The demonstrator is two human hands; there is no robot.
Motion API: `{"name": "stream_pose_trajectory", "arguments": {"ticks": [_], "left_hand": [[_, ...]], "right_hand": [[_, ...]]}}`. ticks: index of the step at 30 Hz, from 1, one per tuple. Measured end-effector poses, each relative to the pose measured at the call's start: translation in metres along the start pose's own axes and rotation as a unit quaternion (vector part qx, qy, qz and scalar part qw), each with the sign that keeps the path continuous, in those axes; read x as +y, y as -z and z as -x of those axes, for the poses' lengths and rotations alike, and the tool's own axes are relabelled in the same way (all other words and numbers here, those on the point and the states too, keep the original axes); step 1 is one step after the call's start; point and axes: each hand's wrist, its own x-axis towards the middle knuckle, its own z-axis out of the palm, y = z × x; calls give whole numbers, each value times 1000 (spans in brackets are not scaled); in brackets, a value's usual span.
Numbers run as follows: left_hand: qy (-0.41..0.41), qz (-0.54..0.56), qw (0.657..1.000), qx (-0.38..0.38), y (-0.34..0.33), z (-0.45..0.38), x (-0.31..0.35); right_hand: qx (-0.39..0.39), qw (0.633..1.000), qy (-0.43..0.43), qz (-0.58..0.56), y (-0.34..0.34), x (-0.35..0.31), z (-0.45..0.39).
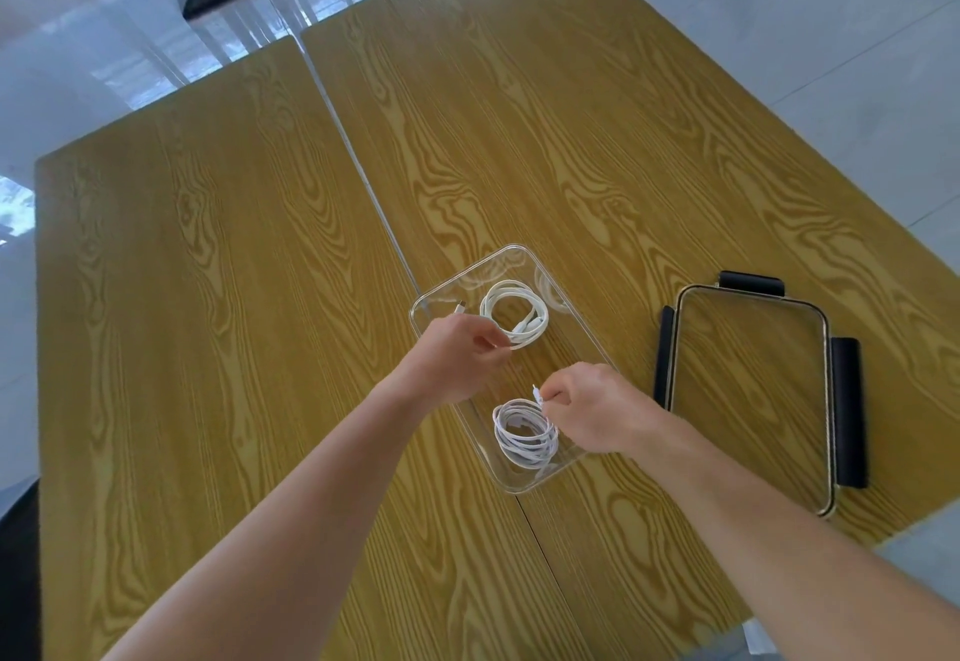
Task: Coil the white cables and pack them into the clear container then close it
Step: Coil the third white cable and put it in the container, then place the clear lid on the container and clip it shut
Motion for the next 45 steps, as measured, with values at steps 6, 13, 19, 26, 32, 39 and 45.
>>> {"name": "stream_pose_trajectory", "arguments": {"ticks": [6,13,19,26,32,39,45], "left_hand": [[32,165,986,8,1,1,14],[34,288,957,-19,-7,-8,54],[39,303,951,-38,-26,-28,86],[59,196,977,-59,-62,-52,118],[69,75,992,-78,-87,-73,133],[97,1,991,-91,-117,-92,141],[114,-54,985,-121,-138,-99,138]], "right_hand": [[48,972,18,-231,29,10,28],[121,869,15,-480,66,46,43],[173,824,-16,-539,85,84,46],[224,818,-49,-528,99,134,51],[278,810,-80,-511,104,168,54],[412,806,-163,-392,106,203,61],[396,821,-236,-335,98,228,59]]}}
